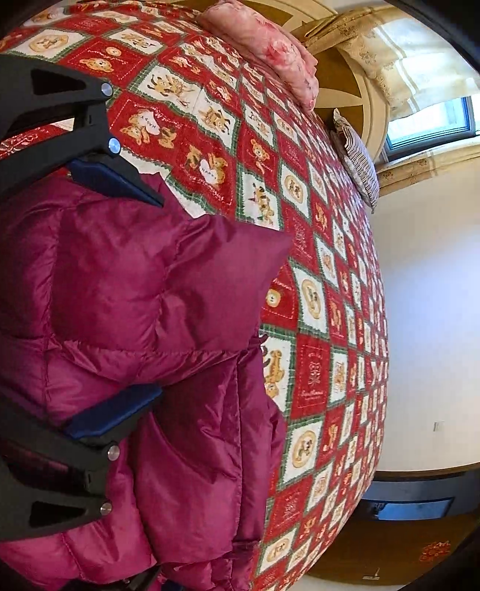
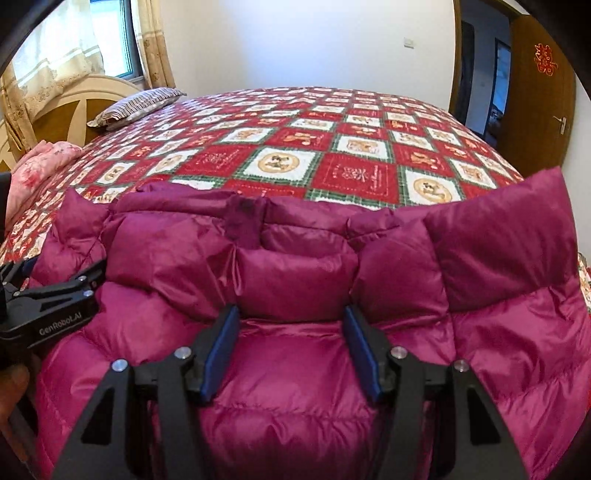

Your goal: Fold large clothes

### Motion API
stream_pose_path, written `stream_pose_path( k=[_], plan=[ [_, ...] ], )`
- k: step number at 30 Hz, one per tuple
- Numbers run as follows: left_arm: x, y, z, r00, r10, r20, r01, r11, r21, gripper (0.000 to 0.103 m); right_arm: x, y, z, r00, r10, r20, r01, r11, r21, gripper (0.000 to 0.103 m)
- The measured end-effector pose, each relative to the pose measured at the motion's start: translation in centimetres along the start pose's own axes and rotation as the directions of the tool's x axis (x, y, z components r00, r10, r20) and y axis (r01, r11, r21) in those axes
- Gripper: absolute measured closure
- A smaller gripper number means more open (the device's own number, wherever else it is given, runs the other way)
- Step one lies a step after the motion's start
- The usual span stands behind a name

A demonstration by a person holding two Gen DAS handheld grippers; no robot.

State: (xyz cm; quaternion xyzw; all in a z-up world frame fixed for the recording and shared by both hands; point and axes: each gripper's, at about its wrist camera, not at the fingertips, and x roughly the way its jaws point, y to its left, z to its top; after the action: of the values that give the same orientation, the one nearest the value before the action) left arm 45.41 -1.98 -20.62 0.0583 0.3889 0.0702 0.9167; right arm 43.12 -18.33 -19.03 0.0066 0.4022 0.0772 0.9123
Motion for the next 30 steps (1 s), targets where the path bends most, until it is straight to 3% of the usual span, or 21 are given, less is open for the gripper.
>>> stream_pose_path(
  k=[5,30],
  plan=[
    [0.56,0.12,0.07,1.0,-0.018,-0.026,0.017,1.0,-0.005,0.008,0.48,0.24,0.07,1.0,-0.009,-0.017,0.009,1.0,-0.007,0.042],
    [0.64,-0.43,-0.02,0.999,0.033,-0.018,-0.032,0.999,0.022,0.006,0.93,0.78,0.02,0.999,-0.044,-0.025,0.043,0.999,-0.029,0.041]
  ],
)
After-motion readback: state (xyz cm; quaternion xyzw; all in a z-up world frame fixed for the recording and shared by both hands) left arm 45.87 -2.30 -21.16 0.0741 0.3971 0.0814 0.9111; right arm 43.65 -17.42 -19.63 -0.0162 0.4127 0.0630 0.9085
